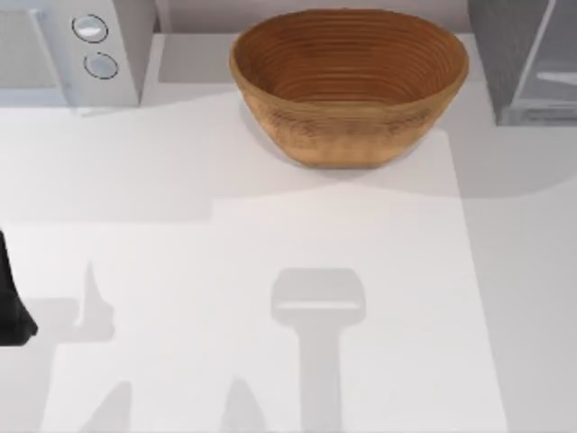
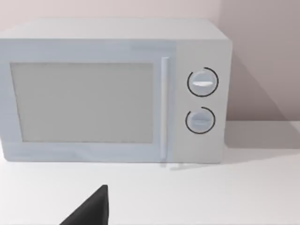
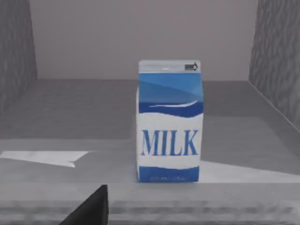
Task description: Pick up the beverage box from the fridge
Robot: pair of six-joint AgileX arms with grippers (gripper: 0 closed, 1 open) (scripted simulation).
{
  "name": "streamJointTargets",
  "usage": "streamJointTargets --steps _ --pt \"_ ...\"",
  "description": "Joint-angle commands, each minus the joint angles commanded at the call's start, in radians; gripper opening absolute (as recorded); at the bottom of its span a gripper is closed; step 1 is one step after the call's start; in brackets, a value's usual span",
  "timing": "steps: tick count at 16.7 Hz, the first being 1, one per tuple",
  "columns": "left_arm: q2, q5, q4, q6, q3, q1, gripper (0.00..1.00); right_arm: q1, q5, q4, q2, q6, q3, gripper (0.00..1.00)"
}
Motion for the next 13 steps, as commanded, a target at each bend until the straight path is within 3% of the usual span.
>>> streamJointTargets --steps 6,13 --pt "0.000 0.000 0.000 0.000 0.000 0.000 1.00 0.116 0.103 -0.123 0.232 -0.001 0.349 1.00" --pt "0.000 0.000 0.000 0.000 0.000 0.000 1.00 0.137 0.123 -0.146 0.264 -0.001 0.398 1.00"
